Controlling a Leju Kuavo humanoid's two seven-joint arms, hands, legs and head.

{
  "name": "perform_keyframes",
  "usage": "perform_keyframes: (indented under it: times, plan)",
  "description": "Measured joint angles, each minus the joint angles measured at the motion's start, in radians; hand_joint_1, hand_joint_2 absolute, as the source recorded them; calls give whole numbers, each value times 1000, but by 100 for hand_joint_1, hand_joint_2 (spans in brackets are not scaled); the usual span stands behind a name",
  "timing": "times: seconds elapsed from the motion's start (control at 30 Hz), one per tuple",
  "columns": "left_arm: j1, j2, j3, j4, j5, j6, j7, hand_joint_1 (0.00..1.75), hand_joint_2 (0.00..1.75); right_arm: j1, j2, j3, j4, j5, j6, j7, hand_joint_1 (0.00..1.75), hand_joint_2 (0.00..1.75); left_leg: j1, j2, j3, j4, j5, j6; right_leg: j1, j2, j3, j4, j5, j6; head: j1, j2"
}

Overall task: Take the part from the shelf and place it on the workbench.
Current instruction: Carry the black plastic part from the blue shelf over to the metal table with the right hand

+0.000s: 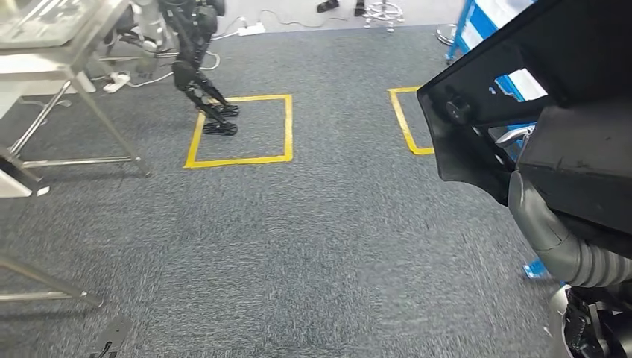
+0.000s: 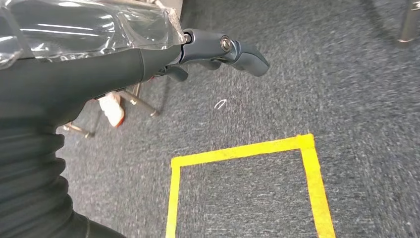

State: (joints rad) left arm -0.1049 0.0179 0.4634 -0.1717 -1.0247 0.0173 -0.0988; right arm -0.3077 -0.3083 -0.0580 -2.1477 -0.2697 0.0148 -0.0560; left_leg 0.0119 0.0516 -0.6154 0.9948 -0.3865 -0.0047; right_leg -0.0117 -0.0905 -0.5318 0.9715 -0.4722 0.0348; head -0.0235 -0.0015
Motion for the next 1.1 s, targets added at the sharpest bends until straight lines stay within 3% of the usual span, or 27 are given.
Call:
perform_keyframes:
  times: [0.03,0.1,0.17,0.2,0.27,0.3,0.33,0.37,0.4,0.47,0.5,0.53,0.6,0.63,0.67,0.7,0.77,0.83,0.87,0.93,1.0,1.07,1.1]
  plan:
    - [-1,0,0,0,0,0,0,0,175,0,0,0,0,0,0,0,175,175,-4,4,9,-20,2,6,3,-8,2,-1,-3,5,1,0]
    - [1,0,0,0,0,0,0,0,175,0,1,0,0,0,0,0,175,175,-9,-18,9,-25,2,19,3,-25,7,-4,-8,15,4,0]
    - [4,1,0,0,0,1,0,0,175,0,1,0,0,0,0,0,175,175,-7,-40,14,-30,4,33,-2,1,3,21,-31,22,5,0]
    - [3,2,1,0,0,1,0,0,175,1,1,0,0,0,0,0,175,175,-4,-50,17,-32,6,41,-4,27,-15,65,-56,23,6,0]
    - [-1,2,0,0,0,0,-1,0,175,5,1,0,0,0,0,0,175,175,-4,-73,19,-32,5,49,-4,76,-87,209,-121,21,8,0]
    - [-2,2,0,0,0,0,-2,0,175,9,1,0,0,0,0,0,175,175,-4,-87,19,-32,5,51,-3,85,-124,274,-141,20,9,0]
    - [-1,2,0,0,0,0,-2,0,175,11,1,0,0,0,0,0,175,175,-5,-101,20,-32,4,51,-2,89,-148,309,-144,20,9,0]
    - [-1,2,0,0,0,0,-3,0,175,12,1,0,0,0,0,-1,175,175,-5,-115,22,-32,4,51,-3,90,-153,303,-125,20,9,0]
    - [0,2,0,0,-1,0,-3,0,175,13,1,0,0,0,1,-1,175,175,-4,-130,24,-31,3,50,-4,96,-136,253,-88,19,9,0]
    - [0,2,1,0,-1,0,-3,0,175,13,1,0,0,0,2,-2,175,175,-4,-160,27,-28,0,44,-11,140,-74,105,-11,19,10,0]
    - [-1,2,0,0,-2,0,-3,0,175,13,1,0,0,0,3,-2,175,175,-4,-174,26,-26,-2,39,-14,161,-51,50,12,18,10,0]
    - [-1,2,0,0,-3,0,-3,0,175,13,1,0,0,0,3,-2,175,175,-3,-186,23,-25,-2,33,-15,174,-40,22,20,16,9,0]
    - [3,2,0,0,-4,-1,-2,0,175,12,1,0,0,1,4,-3,175,175,1,-209,17,-30,2,21,-12,158,-37,14,20,6,9,0]
    - [6,2,0,0,-5,-2,-1,0,175,9,2,0,0,2,5,-3,175,175,3,-209,13,-28,1,16,-11,145,-35,12,22,1,8,0]
    - [9,2,0,0,-6,-2,-1,0,175,7,2,0,0,2,6,-3,175,175,3,-190,5,-14,-7,12,-11,131,-33,10,23,-6,7,0]
    - [8,2,0,0,-7,-3,0,0,175,6,2,0,0,3,8,-3,175,175,1,-159,-13,22,-27,8,-11,117,-31,8,24,-11,6,0]
    - [3,2,0,0,-9,-3,0,0,175,6,3,0,0,3,11,-4,175,175,-2,-91,-76,153,-87,1,-6,88,-29,8,21,-18,3,0]
    - [2,0,0,0,-11,-4,0,0,175,6,3,0,0,3,13,-4,175,175,0,-68,-133,267,-124,-2,-1,60,-27,8,18,-21,2,0]
    - [3,0,0,0,-11,-4,0,0,175,6,3,0,0,3,14,-4,175,175,0,-65,-136,272,-117,-2,0,46,-26,8,16,-22,2,0]
    - [5,0,0,0,-12,-4,0,0,175,5,4,0,0,3,16,-4,175,175,-3,-45,-77,160,-60,4,3,22,-20,8,11,-21,2,0]
    - [3,0,0,0,-12,-4,-2,0,175,2,4,0,0,3,17,-3,175,175,-15,2,-6,23,-12,17,7,-1,-12,8,4,-15,2,0]
    - [1,0,0,0,-13,-3,-3,0,175,0,4,1,0,3,18,-2,175,175,-26,19,14,-23,-6,28,10,-20,-8,7,-2,-7,3,0]
    - [1,0,0,0,-13,-3,-3,0,175,-2,4,1,0,3,18,-2,175,175,-28,6,13,-25,-4,32,10,-31,-5,6,-4,-2,3,0]
